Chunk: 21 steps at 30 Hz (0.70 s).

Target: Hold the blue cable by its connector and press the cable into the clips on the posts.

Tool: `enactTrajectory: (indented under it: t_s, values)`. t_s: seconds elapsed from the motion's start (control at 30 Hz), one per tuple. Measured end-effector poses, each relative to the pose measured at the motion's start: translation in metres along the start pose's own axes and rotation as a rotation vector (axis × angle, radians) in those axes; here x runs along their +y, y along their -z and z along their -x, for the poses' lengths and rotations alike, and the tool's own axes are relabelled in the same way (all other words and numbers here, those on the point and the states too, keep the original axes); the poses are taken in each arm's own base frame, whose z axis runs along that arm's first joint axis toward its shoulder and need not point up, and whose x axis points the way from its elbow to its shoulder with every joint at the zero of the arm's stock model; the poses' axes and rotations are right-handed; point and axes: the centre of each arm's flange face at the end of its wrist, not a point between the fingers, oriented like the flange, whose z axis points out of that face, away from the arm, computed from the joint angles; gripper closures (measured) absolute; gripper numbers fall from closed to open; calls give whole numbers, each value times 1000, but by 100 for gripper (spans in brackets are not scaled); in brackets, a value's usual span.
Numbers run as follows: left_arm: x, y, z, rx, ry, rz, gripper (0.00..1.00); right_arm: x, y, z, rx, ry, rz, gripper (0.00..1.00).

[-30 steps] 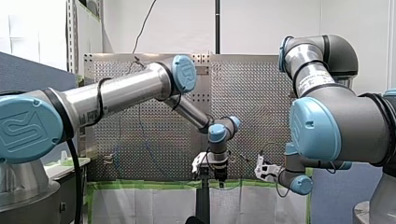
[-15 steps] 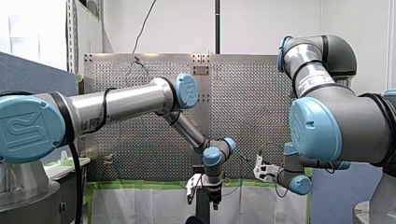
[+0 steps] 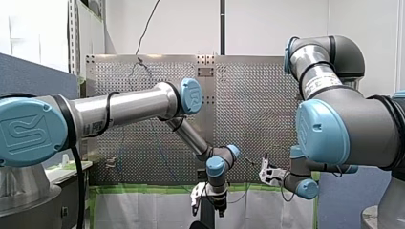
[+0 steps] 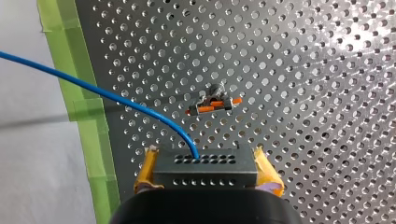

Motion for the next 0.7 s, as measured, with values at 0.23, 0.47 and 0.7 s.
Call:
enactTrajectory:
  t_s: [0.23, 0.47, 0.7]
  values:
    - [-12, -3, -3, -17, -49, -71, 68, -1, 0, 0, -1, 0, -2, 100]
    - [-18, -4, -4, -39, -75, -91, 86, -2, -1, 0, -1, 0, -5, 100]
    - [-12, 0, -5, -36, -91, -30, 100, -5, -2, 0, -1, 1, -9, 100]
